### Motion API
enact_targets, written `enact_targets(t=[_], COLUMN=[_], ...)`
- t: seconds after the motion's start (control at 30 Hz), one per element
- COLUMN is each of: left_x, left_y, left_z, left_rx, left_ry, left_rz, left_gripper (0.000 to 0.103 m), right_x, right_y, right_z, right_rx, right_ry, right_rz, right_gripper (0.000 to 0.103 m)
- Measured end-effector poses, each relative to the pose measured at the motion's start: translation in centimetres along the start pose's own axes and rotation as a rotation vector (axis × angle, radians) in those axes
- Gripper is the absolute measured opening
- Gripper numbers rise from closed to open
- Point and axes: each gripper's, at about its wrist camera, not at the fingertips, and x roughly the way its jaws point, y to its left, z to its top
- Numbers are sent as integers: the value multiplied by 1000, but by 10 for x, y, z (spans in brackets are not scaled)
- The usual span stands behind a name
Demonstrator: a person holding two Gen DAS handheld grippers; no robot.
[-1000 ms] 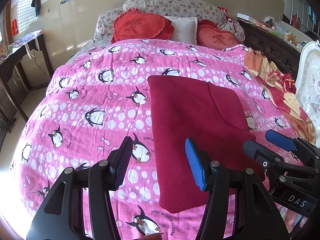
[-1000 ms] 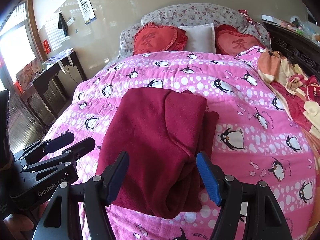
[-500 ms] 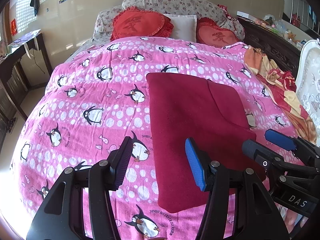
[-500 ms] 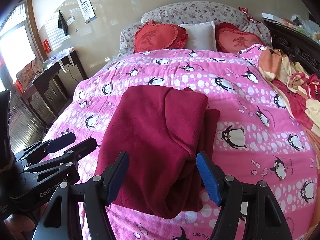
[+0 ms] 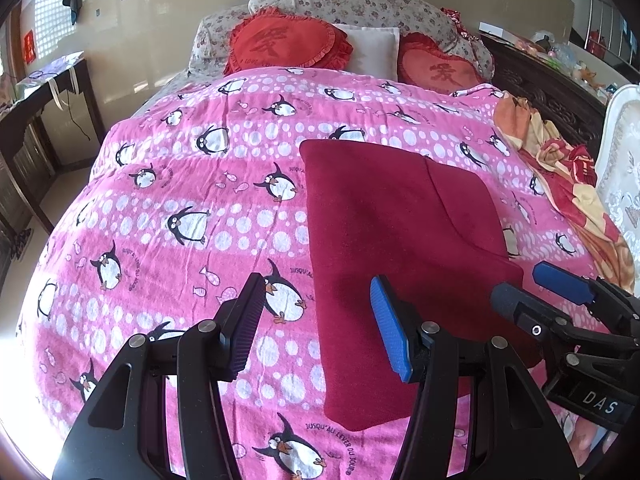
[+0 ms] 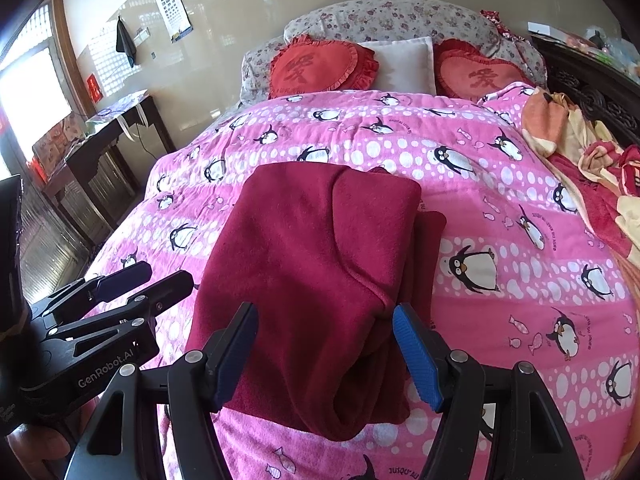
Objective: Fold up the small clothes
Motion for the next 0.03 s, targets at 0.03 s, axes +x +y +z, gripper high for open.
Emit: enact_targets(t=[0.03], left_x=[1], left_y=[4], left_z=[1], left_rx=[-5], left_ry=[2], left_rz=[4], left_gripper=[55], right_x=[0], right_y=[-1], right_z=[1], right_rx=[1], right_ry=[-5], right_rz=[3], right_gripper=[67])
